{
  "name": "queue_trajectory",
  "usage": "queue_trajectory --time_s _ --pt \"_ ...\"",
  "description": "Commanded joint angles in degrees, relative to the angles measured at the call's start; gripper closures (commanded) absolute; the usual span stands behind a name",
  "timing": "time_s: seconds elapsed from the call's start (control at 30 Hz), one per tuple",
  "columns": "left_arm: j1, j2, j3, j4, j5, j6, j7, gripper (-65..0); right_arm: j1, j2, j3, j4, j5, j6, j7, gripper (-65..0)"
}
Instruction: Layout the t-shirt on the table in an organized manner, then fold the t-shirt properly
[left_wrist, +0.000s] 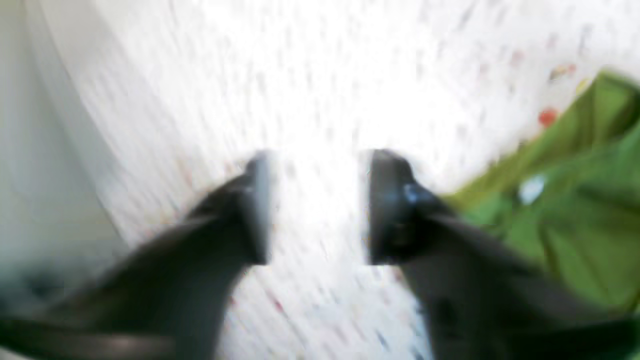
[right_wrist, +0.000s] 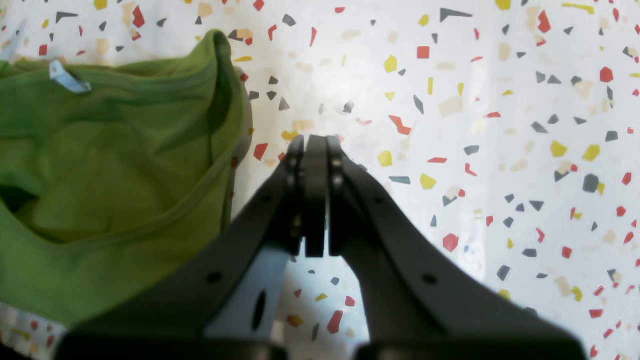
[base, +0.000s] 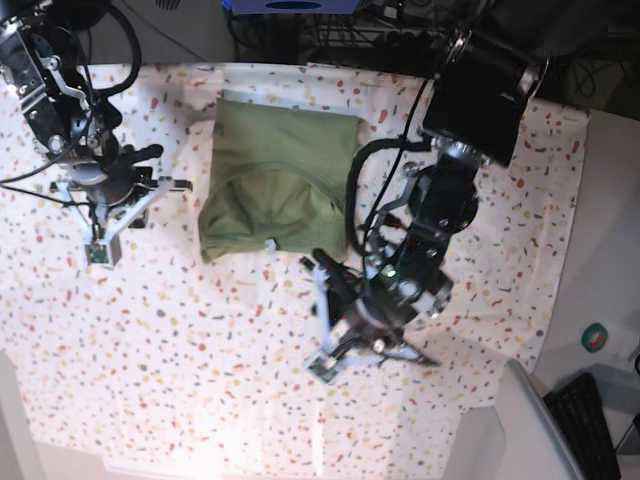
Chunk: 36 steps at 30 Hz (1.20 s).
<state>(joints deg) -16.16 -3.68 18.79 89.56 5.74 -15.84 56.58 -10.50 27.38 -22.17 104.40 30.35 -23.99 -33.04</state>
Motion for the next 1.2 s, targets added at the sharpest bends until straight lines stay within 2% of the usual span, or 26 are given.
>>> queue_trajectory --time_s 0.0,0.03,0.1,0.17,0.27,0.33,0.37,0.43,0.47,0.6,0.73,0.83,0.9,1.07,1.17 --pt "1.4 -0.5 -4.3 1.9 0.3 0.2 0.1 -5.9 0.9 0.3 -1.1 2.1 0.2 3.3 1.3 0.0" --pt "4.0 -0.4 -9.6 2.5 0.3 0.2 0.0 0.0 1.2 0.2 -2.2 2.8 0.2 6.2 1.3 0.0" --pt "8.7 -0.1 -19.6 2.7 0.2 0.2 -0.2 0.0 2.9 -1.1 -4.6 3.4 0.3 11.1 1.2 0.0" --pt "12.6 -0.4 -26.7 2.4 -0.9 0.2 -0.2 0.0 4.7 -3.8 -6.4 3.3 0.5 14.8 1.0 0.0" --pt "18.6 -2.1 -35.7 2.7 -7.9 0.2 -0.2 0.0 8.3 -9.0 -9.8 2.4 0.5 18.5 -0.2 0.0" --pt "22.1 -3.1 -42.5 2.3 -14.8 0.2 -0.2 0.0 11.9 -12.9 -12.4 -0.6 0.4 19.7 -4.0 0.0" --pt "23.8 -3.5 -45.6 1.7 -17.8 0.2 -0.2 0.0 13.4 -14.9 -13.4 -2.3 0.2 19.6 -6.1 0.0" --pt "27.0 -4.5 -51.7 0.3 -23.4 0.2 -0.3 0.0 16.3 -18.3 -15.8 -6.2 0.2 19.6 -9.6 -10.8" --pt "28.5 -5.3 -53.4 -0.1 -25.6 0.2 -0.9 0.0 17.4 -19.4 -17.2 -7.8 0.1 19.6 -10.0 -13.1" --pt "35.9 -7.5 -53.9 -0.2 -27.4 0.2 -9.6 0.0 21.1 -21.8 -21.9 -13.2 0.1 19.0 -9.6 -14.0" --pt "39.9 -7.7 -54.0 -0.5 -27.1 0.2 -13.9 0.0 24.7 -24.1 -26.8 -19.3 0.1 12.1 -9.6 -14.4" --pt "40.4 -7.6 -54.0 -0.5 -27.2 0.2 -13.9 0.0 28.0 -25.7 -30.6 -23.8 0.1 6.8 -9.4 -21.5" --pt "40.5 -7.5 -53.9 -0.5 -27.2 0.2 -13.9 0.0 29.9 -26.5 -32.1 -26.4 0.1 5.1 -9.4 -26.1" --pt "39.9 -7.4 -53.9 -0.5 -27.5 0.2 -13.9 0.0 31.6 -27.3 -32.8 -30.6 0.1 4.8 -9.4 -26.9" --pt "39.9 -7.4 -53.9 -0.5 -27.5 0.2 -13.9 0.0 32.6 -27.3 -32.8 -32.9 0.1 4.8 -8.6 -22.8"
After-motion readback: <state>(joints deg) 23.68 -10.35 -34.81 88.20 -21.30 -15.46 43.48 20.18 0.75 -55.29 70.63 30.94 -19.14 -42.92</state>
